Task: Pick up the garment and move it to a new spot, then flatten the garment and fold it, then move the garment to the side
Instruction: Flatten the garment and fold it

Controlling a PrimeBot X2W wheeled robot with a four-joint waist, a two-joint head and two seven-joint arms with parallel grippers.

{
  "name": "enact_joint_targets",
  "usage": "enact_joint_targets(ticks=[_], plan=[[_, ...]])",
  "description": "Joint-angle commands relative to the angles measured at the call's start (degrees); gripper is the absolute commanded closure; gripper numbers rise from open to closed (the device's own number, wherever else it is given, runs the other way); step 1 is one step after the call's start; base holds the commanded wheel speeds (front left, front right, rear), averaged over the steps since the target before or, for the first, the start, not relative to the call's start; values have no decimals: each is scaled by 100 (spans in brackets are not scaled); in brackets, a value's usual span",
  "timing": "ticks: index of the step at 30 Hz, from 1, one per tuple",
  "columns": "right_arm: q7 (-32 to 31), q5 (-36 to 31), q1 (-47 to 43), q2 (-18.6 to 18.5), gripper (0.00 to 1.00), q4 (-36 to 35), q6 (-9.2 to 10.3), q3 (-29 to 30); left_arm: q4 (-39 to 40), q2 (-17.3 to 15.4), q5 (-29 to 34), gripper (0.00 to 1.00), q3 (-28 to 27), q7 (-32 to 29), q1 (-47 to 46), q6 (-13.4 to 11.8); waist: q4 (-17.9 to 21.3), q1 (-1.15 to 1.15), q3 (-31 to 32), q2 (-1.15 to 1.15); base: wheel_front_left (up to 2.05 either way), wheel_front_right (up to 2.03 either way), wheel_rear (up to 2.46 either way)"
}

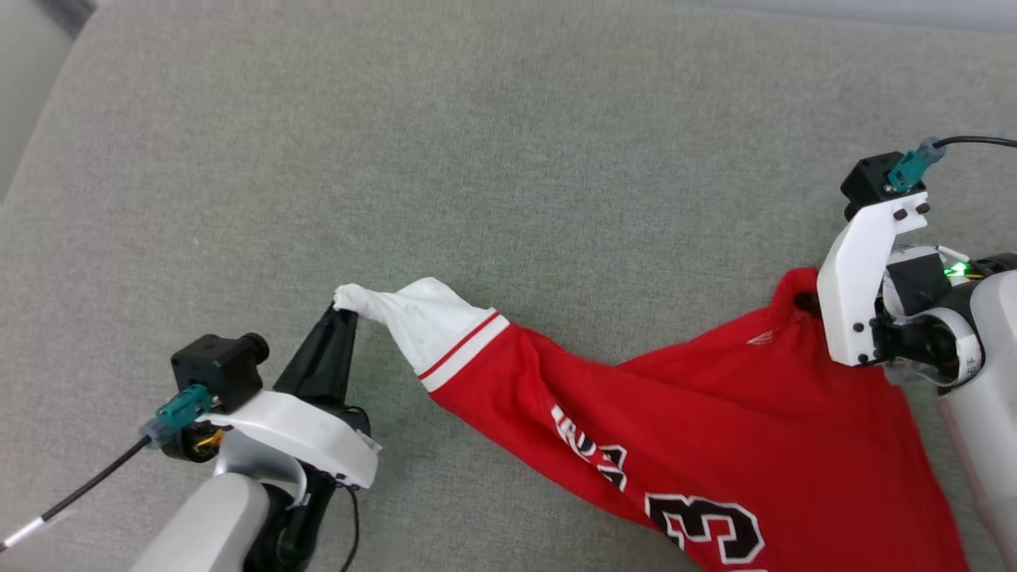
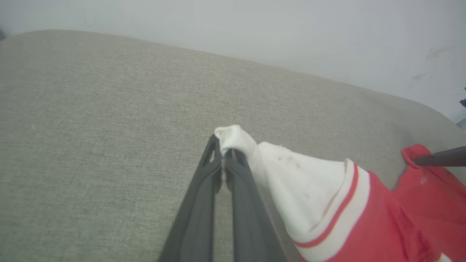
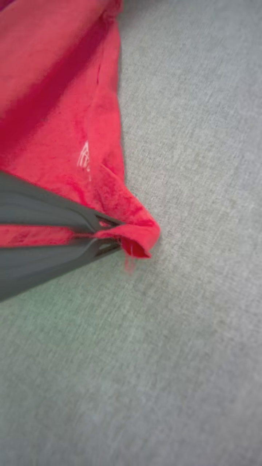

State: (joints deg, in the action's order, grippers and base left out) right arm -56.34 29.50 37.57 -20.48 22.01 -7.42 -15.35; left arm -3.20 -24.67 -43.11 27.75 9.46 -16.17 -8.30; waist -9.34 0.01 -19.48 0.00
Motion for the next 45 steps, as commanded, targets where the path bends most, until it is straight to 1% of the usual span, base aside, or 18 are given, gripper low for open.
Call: enact_joint_targets(ticks=[1, 5, 7, 11, 16, 21, 25, 26, 27, 31, 36, 41, 45], plan=[[66, 72, -31, 35, 100, 33, -7, -14, -6, -56, -5, 100, -43, 6, -20, 1, 86, -1, 213, 0, 0, 0, 0], [610, 153, 86, 24, 100, 70, -5, 6, -26, -230, -1, 100, -150, -65, -158, -18, 260, -1, 663, 0, 0, 0, 0], [907, 113, 159, 8, 100, 118, -5, 52, -70, -327, -2, 100, -206, -119, -277, 13, 351, -1, 882, 0, 0, 0, 0], [1440, 26, 281, 52, 100, 338, -5, 171, -299, -401, -63, 100, -360, -207, -713, 68, 541, -1, 1285, 0, 0, 0, 0], [2035, -157, 618, 109, 100, 680, -5, 260, -826, -276, -154, 100, -486, -283, -1439, 132, 747, -1, 1639, 0, 0, 0, 0], [2635, -340, 1095, 167, 100, 993, -5, 323, -1655, -123, -78, 100, -392, -359, -2343, 386, 900, -1, 1731, 0, 0, 0, 0], [3043, -483, 1571, 159, 100, 1219, -5, 386, -2342, -28, 100, 100, -235, -416, -3172, 616, 971, -1, 1523, 0, 0, 0, 0], [3120, -518, 1715, 146, 100, 1265, -5, 402, -2496, 9, 127, 100, -224, -427, -3400, 653, 982, -1, 1432, 0, 0, 0, 0], [3120, -518, 1715, 146, 100, 1265, -5, 402, -2496, 9, 127, 100, -224, -427, -3400, 653, 982, -1, 1432, 0, 0, 0, 0], [3454, -662, 2351, 99, 100, 1354, -5, 541, -3037, 79, 295, 100, -198, -354, -4390, 799, 1029, -1, 927, 0, 0, 0, 0], [3860, -930, 3311, 118, 100, 1392, -4, 773, -3563, 22, 478, 100, -288, -183, -5687, 952, 1110, -1, 157, 0, 0, 0, 0], [4153, -1148, 4255, 94, 100, 1465, -4, 986, -3855, -31, 581, 100, -406, 25, -6854, 1022, 1115, -1, -552, 0, 0, 0, 0], [4292, -1193, 4928, 37, 100, 1476, -2, 997, -4011, -106, 724, 100, -425, 106, -7597, 1027, 1080, -1, -1075, 0, 0, 0, 0]])
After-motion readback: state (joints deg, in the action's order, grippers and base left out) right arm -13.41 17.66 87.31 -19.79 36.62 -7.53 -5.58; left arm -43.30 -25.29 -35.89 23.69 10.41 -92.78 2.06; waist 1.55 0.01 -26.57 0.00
